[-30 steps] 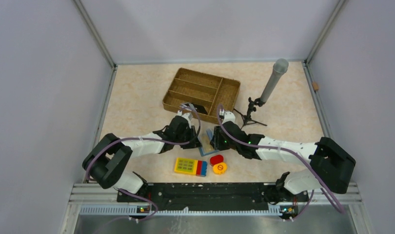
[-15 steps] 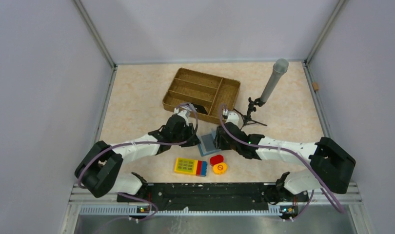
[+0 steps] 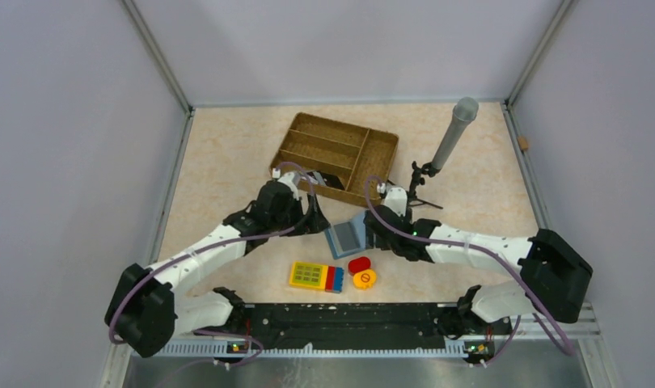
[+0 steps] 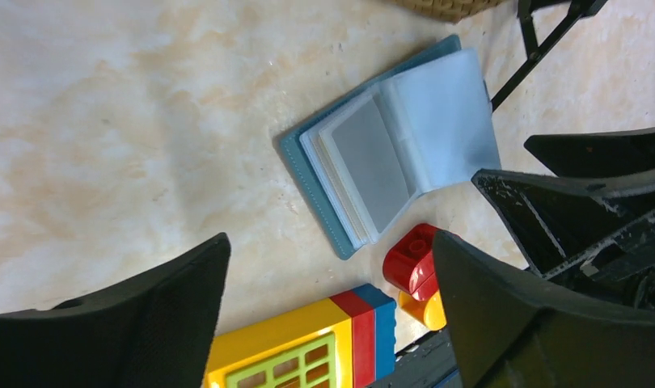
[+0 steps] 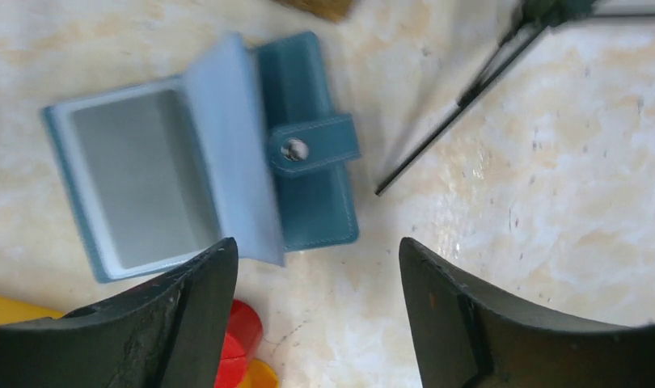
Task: Put the credit cards into the card holder
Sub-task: Turn over the card holder at the center of the board, then pick up the credit card from the storage box.
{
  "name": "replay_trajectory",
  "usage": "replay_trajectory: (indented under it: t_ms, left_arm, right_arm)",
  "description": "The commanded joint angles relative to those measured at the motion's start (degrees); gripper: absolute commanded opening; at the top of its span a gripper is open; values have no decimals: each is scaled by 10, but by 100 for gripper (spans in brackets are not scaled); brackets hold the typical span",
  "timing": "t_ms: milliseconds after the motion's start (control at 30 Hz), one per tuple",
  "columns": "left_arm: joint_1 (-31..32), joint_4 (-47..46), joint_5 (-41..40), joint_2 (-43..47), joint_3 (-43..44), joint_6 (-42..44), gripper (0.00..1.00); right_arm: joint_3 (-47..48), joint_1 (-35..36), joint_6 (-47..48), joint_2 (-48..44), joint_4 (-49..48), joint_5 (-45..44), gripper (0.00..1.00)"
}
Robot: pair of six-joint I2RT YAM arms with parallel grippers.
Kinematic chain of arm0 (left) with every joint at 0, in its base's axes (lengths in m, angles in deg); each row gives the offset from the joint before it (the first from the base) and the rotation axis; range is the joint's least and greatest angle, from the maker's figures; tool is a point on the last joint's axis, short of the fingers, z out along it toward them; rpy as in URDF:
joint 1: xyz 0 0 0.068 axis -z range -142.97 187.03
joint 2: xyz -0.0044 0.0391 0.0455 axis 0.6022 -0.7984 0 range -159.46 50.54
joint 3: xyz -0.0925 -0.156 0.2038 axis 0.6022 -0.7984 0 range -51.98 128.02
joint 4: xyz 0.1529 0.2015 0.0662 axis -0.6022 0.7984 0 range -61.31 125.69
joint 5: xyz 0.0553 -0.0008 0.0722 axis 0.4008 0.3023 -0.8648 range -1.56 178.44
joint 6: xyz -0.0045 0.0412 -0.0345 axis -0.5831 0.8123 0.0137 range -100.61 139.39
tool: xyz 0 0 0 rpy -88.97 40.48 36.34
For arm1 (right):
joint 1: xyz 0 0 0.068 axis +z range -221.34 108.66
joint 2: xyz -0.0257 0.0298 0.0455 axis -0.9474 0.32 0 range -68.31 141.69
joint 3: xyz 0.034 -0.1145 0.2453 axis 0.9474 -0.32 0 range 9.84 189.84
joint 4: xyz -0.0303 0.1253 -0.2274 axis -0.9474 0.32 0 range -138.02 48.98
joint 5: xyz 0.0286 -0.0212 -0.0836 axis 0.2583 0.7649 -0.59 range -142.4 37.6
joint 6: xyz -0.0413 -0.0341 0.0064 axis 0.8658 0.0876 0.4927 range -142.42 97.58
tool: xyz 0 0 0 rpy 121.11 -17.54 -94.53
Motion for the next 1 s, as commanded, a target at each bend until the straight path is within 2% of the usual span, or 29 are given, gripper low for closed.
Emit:
replay_trajectory:
  t_ms: [0,133,233,300,433,533,733,967]
  left_arm:
    - [-46,92,-2,57,61,42,98]
    - [-123,191,29,91,116,102,99]
    - [-173,278,12,99,175,161,99]
    - [-195,304,-15,105,201,192,99]
    - [-205,293,-84,125,192,208,99]
    - [-209,269,-135,137,168,211,99]
    - [-227,252,-119,134,153,217,99]
    - [-241,247,-96,131,150,218,99]
  right_arm:
    - [68,2,134,-51,-24,48,76]
    - [137,-2,236,-47,-31,123,83]
    - [199,-5,293,-9,-20,150,86]
    - [237,-15,322,25,-23,178,87]
    - [298,-51,355,107,-54,244,89]
    - [353,-57,395,170,-70,258,91]
    - [460,-86,447,306,-60,285,92]
    - [554,-105,479,420,-16,282,93]
